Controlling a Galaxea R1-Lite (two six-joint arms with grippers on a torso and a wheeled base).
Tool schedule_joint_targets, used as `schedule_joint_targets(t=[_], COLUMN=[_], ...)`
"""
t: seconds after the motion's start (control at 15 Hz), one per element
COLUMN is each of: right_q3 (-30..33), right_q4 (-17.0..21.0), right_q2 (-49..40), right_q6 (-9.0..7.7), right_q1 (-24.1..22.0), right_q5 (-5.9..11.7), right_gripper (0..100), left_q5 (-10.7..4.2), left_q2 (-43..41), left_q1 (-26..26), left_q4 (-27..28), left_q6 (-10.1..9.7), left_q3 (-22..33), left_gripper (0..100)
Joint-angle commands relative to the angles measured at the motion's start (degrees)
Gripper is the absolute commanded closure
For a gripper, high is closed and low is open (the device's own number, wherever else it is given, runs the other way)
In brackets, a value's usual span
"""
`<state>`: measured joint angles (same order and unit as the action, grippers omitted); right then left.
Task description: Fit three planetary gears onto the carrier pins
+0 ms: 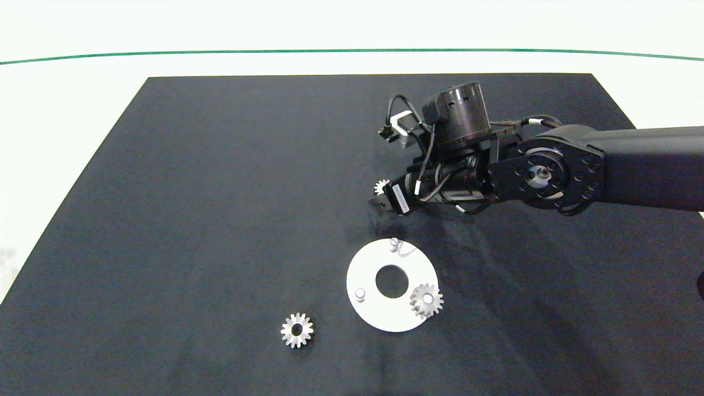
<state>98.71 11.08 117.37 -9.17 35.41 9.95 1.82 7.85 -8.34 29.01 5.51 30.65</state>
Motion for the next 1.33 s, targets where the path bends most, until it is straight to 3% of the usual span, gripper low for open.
schedule_joint_targets(t=[0.07, 0.33, 1.33], right_q3=[0.08, 2.37, 4.21], right_q4=[-0.01, -0.01, 0.61], right_q2=[1.11, 3.04, 3.92], right_q6=[-0.06, -0.06, -0.06], right_q1=[-0.08, -0.08, -0.08], right_q5=[0.07, -0.02, 0.07], right_gripper=[0, 2, 32], left_q5=[0.03, 0.03, 0.03], left_q2=[-0.03, 0.06, -0.12], left_q1=[-0.01, -0.01, -0.1], left_q4=[0.25, 0.17, 0.17], left_q6=[0.11, 0.03, 0.03], left_q3=[0.03, 0.2, 0.29], left_gripper=[0, 0, 0])
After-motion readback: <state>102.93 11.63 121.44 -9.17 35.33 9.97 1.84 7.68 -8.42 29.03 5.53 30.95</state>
